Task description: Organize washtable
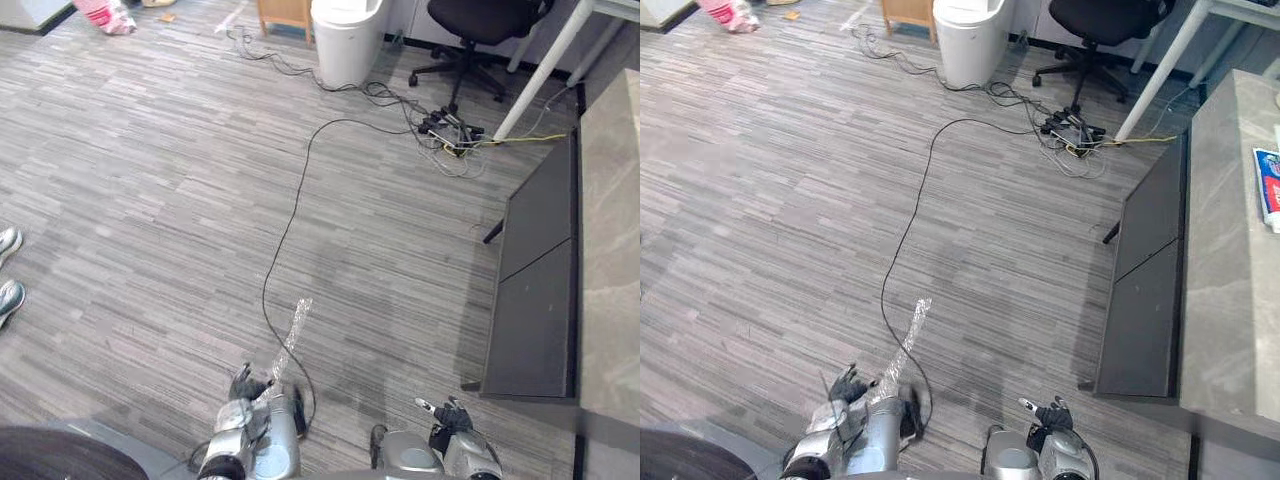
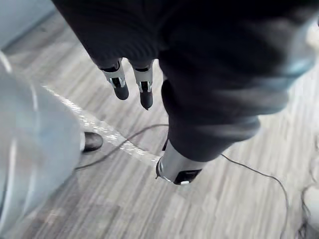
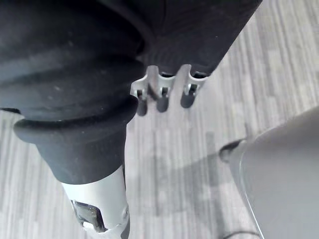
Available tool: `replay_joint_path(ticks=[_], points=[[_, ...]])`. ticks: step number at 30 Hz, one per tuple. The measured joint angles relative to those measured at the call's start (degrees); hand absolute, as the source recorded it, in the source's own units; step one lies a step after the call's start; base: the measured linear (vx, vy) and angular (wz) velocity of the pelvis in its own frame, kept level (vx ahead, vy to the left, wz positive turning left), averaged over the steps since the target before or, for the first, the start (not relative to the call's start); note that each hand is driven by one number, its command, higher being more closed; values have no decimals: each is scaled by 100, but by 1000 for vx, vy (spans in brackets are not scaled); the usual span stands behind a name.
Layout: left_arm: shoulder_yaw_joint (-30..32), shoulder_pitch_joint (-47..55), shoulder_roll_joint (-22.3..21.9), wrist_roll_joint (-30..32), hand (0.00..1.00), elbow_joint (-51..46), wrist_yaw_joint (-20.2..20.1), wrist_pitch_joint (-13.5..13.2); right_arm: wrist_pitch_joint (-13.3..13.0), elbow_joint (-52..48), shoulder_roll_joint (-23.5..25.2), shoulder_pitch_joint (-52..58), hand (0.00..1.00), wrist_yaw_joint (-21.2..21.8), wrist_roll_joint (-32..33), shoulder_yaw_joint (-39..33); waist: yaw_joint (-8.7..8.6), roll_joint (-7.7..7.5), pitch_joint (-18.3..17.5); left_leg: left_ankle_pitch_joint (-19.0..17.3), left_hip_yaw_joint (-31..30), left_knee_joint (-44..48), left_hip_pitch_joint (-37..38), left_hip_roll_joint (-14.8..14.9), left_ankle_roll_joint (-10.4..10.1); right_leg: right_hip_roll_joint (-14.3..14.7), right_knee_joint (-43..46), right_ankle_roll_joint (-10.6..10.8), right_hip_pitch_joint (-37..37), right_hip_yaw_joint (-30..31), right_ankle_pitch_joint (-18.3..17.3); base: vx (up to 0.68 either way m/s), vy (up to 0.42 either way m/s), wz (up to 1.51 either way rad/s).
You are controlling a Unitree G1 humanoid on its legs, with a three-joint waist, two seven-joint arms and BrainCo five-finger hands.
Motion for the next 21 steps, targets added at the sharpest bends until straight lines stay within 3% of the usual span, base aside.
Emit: replay_joint_path(ticks=[2, 3, 4, 5, 6, 7, 8, 10, 11, 13, 14, 15, 16, 17, 18, 20, 21], points=[[324, 68, -43, -106, 0, 48, -51, 58, 20, -35, 99, 78, 0, 6, -17, -94, -5, -98, -99, -427, 114, 412, -30, -63, 117, -151, 12, 18, -12, 39, 206, 269, 281, -33], [496, 81, -31, -101, 0, 66, -60, 73, 20, -38, 148, 89, 0, 15, -32, -104, 108, -144, -127, -763, 310, 707, 20, -6, 170, -187, 205, 33, -32, 212, 222, 213, 325, -78], [618, 127, 24, -98, 0, 131, -54, 94, 14, -68, 197, 89, 0, 20, -65, -94, 116, -177, -150, -1072, 492, 836, 161, 15, 220, -235, 635, 50, -177, 371, 226, 212, 319, -91], [615, 146, 74, -97, 0, 175, -63, 96, 13, -86, 225, 88, 0, 26, -72, -81, 103, -189, -161, -1207, 601, 837, 259, 19, 198, -259, 967, 108, -331, 432, 259, 211, 291, -107], [610, 199, 138, -94, 0, 273, -90, 123, 12, -210, 252, 99, 0, 35, -72, -32, 81, -192, -180, -1364, 883, 811, 483, 53, 234, -318, 1833, 370, -810, 510, 473, 117, 136, -98], [610, 207, 154, -93, 0, 297, -110, 139, 10, -283, 253, 103, 0, 62, -73, -10, 78, -189, -178, -1436, 1056, 803, 607, 98, 271, -327, 2286, 409, -1071, 513, 601, 196, 184, -143], [609, 257, 181, -96, 0, 351, -134, 188, -21, -355, 238, 95, 0, 144, -84, 18, 78, -132, -175, -1560, 1376, 749, 920, 174, 288, -344, 3234, 365, -1638, 371, 611, 166, 123, -119], [609, 245, 189, -96, 0, 408, -147, 223, -29, -422, 245, 95, 0, 154, -112, 13, 31, -127, -195, -1614, 1653, 554, 1289, 202, 265, -383, 3758, 243, -2037, -173, 532, 275, 111, -81], [601, 199, 143, -100, 0, 422, -158, 223, -27, -443, 238, 93, 0, 154, -184, 15, 10, -142, -206, -1625, 1836, 313, 1604, 212, 234, -420, 3716, 61, -2240, -779, 415, 360, 53, -42], [565, 163, 80, -99, 0, 451, -168, 223, -33, -457, 221, 80, 0, 171, -254, 29, -26, -121, -211, -1622, 2021, 119, 1841, 250, 167, -379, 3249, -37, -2403, -1367, 338, 366, 12, -51], [413, 163, 78, -98, 0, 478, -173, 223, -28, -433, 199, 16, 0, 241, -284, 119, -97, -107, -206, -1559, 2231, -108, 2093, 292, 55, -171, 2204, -139, -2531, -1920, 387, 369, -17, -59], [345, 178, 90, -98, 0, 501, -182, 221, -34, -421, 183, 16, 0, 243, -288, 172, -120, -106, -206, -1537, 2244, -201, 2171, 278, 17, -48, 1747, -217, -2533, -2028, 512, 383, -29, -52], [291, 172, 106, -97, 0, 548, -203, 223, -30, -381, 169, 25, 0, 247, -293, 191, -119, -127, -218, -1520, 2246, -292, 2243, 237, -15, 86, 1234, -286, -2506, -2077, 730, 350, -46, -21], [204, 174, 171, -94, 0, 581, -275, 223, -22, -220, 163, 95, 0, 248, -299, 183, -121, -290, -288, -1487, 2141, -469, 2430, -3, -118, 176, 291, -788, -2368, -1992, 1679, 513, -60, -40], [207, 116, 51, -86, 0, 672, -286, 223, -18, -96, -41, 54, 0, 249, -324, 148, -69, 43, -281, -1471, 1994, -649, 2614, 133, -284, 375, 436, -1096, -2305, -2015, 1623, 504, -63, -34], [209, 108, -108, -67, 0, 697, -297, 220, -29, -66, -82, 71, 0, 248, -294, -73, -147, 181, -364, -1263, 1818, -703, 2743, 115, -497, 384, 673, -1080, -2302, -1968, 1182, 398, -104, -20], [210, 100, -150, 40, 0, 695, -302, 226, -31, -77, -30, 77, 0, 251, -279, -240, -230, 247, -390, -1202, 1705, -305, 2792, 274, -563, 415, 880, -1047, -2151, -1981, 815, 387, -165, -1]])
